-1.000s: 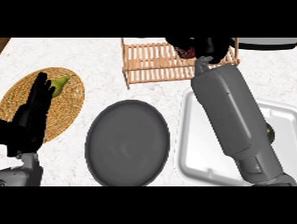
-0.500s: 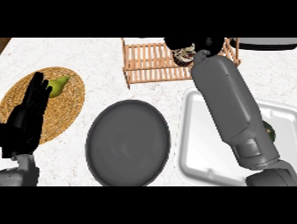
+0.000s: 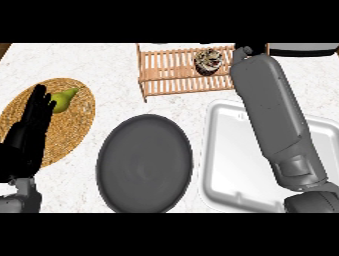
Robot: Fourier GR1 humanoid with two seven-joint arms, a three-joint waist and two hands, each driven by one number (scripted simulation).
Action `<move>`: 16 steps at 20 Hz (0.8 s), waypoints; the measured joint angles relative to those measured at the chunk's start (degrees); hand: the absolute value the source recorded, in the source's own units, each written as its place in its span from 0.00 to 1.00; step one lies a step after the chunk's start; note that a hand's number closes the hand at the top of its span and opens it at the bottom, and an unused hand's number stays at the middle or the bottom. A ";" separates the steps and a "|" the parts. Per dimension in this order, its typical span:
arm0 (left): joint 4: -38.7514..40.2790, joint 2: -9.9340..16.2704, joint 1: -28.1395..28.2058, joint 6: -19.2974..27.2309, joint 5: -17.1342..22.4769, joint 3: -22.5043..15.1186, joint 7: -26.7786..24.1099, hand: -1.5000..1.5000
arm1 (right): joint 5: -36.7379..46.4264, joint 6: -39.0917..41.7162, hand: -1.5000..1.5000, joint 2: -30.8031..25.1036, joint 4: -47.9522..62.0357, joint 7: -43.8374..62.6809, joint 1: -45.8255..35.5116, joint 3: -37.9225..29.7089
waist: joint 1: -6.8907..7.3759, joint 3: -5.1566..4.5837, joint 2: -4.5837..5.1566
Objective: Pick the cupcake from the tray and place it in the tiered shelf
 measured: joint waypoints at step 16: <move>-1.16 -0.53 1.33 0.70 -0.97 0.36 0.61 0.50 | -7.63 12.87 0.00 -13.18 -34.53 18.42 17.81 -5.56 | -2.14 0.00 -0.68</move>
